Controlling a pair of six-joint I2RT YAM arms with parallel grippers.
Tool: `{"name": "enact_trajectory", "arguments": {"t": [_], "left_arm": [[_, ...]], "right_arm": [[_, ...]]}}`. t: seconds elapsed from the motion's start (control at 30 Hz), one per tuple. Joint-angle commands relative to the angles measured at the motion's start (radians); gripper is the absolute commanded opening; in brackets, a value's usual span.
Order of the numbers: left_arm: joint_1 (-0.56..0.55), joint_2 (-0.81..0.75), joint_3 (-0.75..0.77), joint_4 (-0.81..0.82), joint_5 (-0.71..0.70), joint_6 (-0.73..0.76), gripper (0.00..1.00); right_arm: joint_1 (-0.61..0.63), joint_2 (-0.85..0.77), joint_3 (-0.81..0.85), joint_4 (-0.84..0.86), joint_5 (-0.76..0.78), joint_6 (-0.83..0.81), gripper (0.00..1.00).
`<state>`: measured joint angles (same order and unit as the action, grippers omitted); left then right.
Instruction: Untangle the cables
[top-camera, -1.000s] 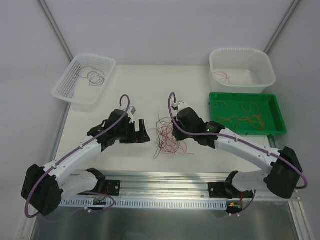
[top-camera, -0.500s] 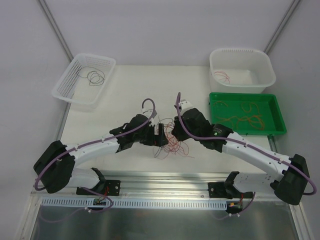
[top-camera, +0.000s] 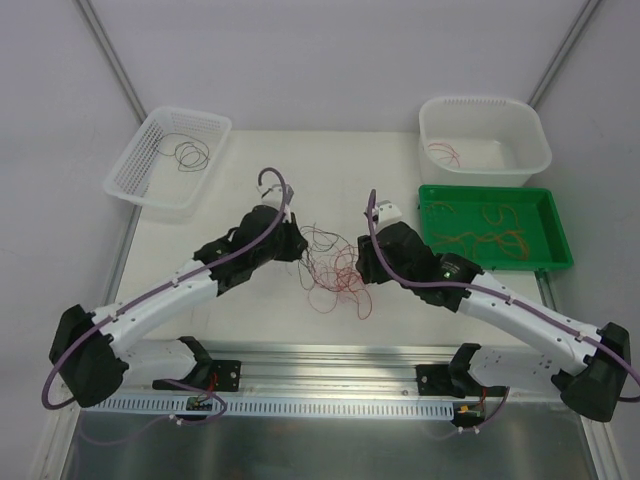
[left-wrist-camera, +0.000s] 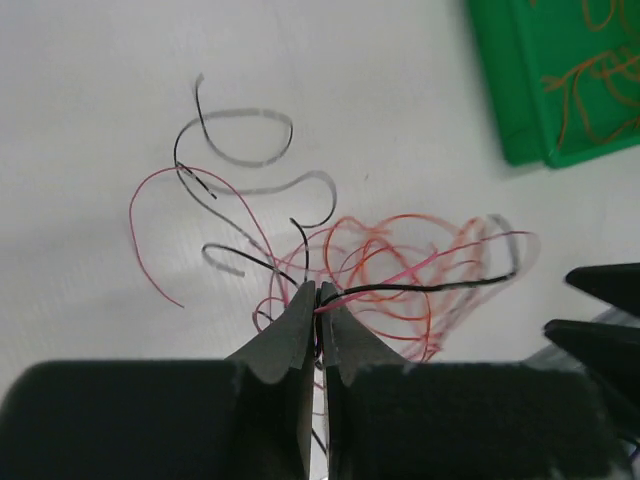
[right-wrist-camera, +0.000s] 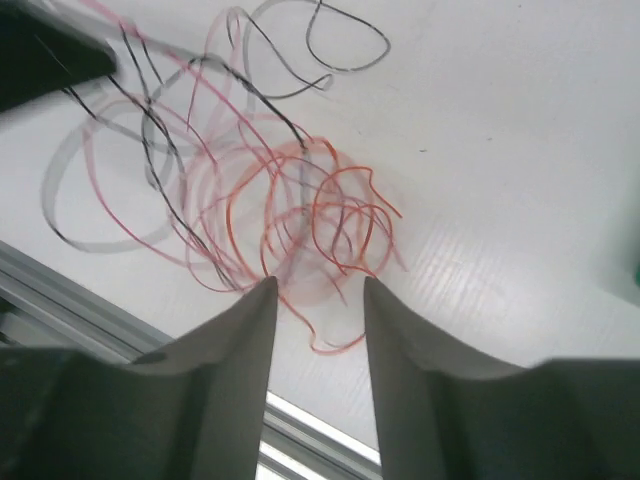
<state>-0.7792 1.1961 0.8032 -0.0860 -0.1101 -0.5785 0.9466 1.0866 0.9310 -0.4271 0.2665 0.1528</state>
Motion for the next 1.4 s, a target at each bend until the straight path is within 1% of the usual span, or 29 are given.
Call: {"name": "enact_trajectory", "arguments": {"t": [0.0,0.03,0.07,0.13,0.2,0.33,0.37,0.43,0.47,0.53,0.57,0.73,0.8,0.87,0.97,1.03,1.13,1.23,1.37], "left_arm": [[0.032,-0.108,0.157,-0.165,-0.132,0.126,0.00],[0.032,-0.134,0.181,-0.193,-0.141,0.158,0.00],[0.034,-0.145,0.227,-0.254,-0.151,0.172,0.00],[0.034,-0.171,0.266,-0.308,-0.154,0.198,0.00],[0.034,-0.194,0.298,-0.360,-0.149,0.206,0.00],[0.034,-0.236,0.306,-0.402,-0.146,0.187,0.00],[0.034,-0.242,0.301,-0.406,-0.145,0.183,0.00],[0.034,-0.259,0.298,-0.416,-0.145,0.171,0.00],[0.034,-0.263,0.295,-0.419,-0.145,0.166,0.00],[0.034,-0.276,0.294,-0.428,-0.151,0.155,0.00],[0.034,-0.279,0.292,-0.431,-0.151,0.152,0.00],[0.034,-0.296,0.291,-0.448,-0.151,0.129,0.00],[0.034,-0.308,0.292,-0.451,-0.151,0.121,0.00],[0.034,-0.319,0.294,-0.457,-0.155,0.117,0.00],[0.034,-0.325,0.297,-0.463,-0.154,0.112,0.00],[0.034,-0.329,0.295,-0.468,-0.151,0.112,0.00],[0.034,-0.337,0.295,-0.478,-0.154,0.105,0.00],[0.034,-0.351,0.298,-0.486,-0.152,0.098,0.00],[0.034,-0.362,0.306,-0.489,-0.140,0.088,0.00]], "right_arm": [[0.003,-0.025,0.000,-0.045,0.057,-0.010,0.45],[0.003,-0.025,0.000,-0.042,0.053,-0.009,0.53],[0.001,-0.027,-0.003,-0.038,0.050,-0.009,0.55],[0.003,-0.036,-0.009,-0.029,0.045,-0.004,0.64],[0.001,-0.037,-0.015,-0.003,0.020,-0.007,0.68],[0.004,0.024,-0.020,0.063,-0.081,-0.048,0.68],[0.003,0.059,-0.027,0.117,-0.145,-0.053,0.68],[0.006,0.091,-0.056,0.183,-0.199,-0.042,0.68],[0.011,0.120,-0.069,0.265,-0.245,-0.039,0.68],[0.017,0.147,-0.118,0.364,-0.259,-0.021,0.68],[0.017,0.159,-0.133,0.480,-0.316,-0.009,0.68],[0.024,0.281,-0.182,0.738,-0.336,-0.016,0.68],[0.024,0.324,-0.192,0.777,-0.334,-0.036,0.68],[0.023,0.386,-0.187,0.830,-0.375,-0.047,0.68],[0.023,0.455,-0.185,0.908,-0.418,-0.033,0.67],[0.024,0.489,-0.175,0.933,-0.417,-0.033,0.67],[0.024,0.550,-0.163,0.950,-0.397,-0.050,0.64],[0.023,0.572,-0.158,0.965,-0.404,-0.065,0.60],[0.024,0.598,-0.153,0.998,-0.427,-0.068,0.50]]}}
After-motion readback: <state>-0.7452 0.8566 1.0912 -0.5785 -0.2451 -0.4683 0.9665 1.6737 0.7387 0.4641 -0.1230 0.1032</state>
